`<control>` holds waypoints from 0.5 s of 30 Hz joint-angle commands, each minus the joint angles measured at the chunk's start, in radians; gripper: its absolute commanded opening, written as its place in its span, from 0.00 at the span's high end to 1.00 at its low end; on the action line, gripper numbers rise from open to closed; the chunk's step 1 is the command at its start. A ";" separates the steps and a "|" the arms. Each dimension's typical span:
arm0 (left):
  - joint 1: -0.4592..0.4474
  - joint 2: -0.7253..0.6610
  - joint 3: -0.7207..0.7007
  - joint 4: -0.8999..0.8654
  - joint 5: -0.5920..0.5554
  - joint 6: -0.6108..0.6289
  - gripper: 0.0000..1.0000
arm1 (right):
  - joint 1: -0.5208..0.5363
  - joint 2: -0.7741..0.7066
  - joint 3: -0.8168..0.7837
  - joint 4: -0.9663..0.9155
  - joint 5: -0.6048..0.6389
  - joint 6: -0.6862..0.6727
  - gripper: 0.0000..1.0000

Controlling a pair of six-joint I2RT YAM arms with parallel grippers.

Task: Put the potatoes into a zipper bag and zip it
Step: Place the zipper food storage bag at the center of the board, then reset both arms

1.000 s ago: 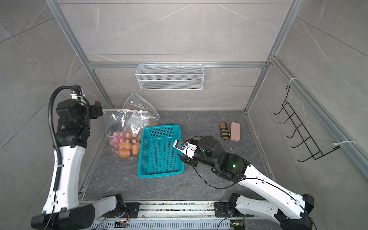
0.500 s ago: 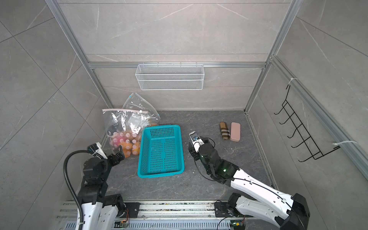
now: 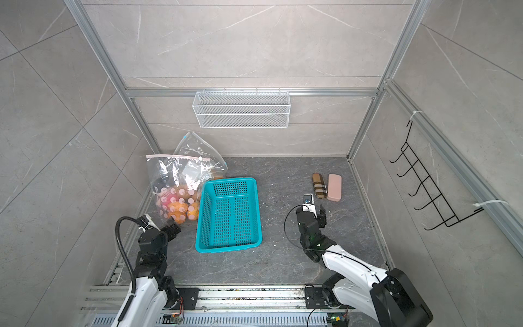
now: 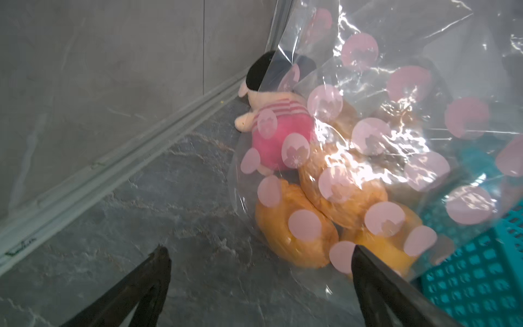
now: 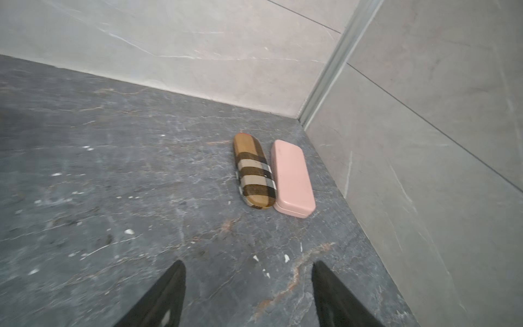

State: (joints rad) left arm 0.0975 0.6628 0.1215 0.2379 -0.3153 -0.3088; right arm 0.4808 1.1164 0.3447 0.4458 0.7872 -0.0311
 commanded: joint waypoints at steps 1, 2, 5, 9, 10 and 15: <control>-0.008 0.207 -0.020 0.380 -0.080 0.196 0.00 | -0.098 0.076 -0.042 0.198 -0.068 0.069 0.29; -0.009 0.266 -0.020 0.454 -0.076 0.212 0.01 | -0.125 0.106 -0.053 0.234 -0.089 0.089 0.29; -0.009 0.359 -0.011 0.553 0.015 0.204 0.01 | -0.147 0.175 -0.067 0.369 -0.112 0.062 0.29; -0.009 0.522 0.087 0.562 0.079 0.244 0.01 | -0.208 0.329 -0.061 0.568 -0.146 0.034 0.28; -0.009 0.552 0.132 0.497 0.105 0.252 0.01 | -0.212 0.346 -0.051 0.579 -0.162 0.017 0.29; -0.013 0.653 0.233 0.444 0.209 0.264 0.01 | -0.221 0.346 -0.020 0.487 -0.276 0.007 0.34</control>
State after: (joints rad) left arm 0.0891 1.3025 0.3294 0.6315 -0.1913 -0.0753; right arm 0.2623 1.4467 0.3012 0.8719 0.5949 0.0006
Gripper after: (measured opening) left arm 0.994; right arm 0.666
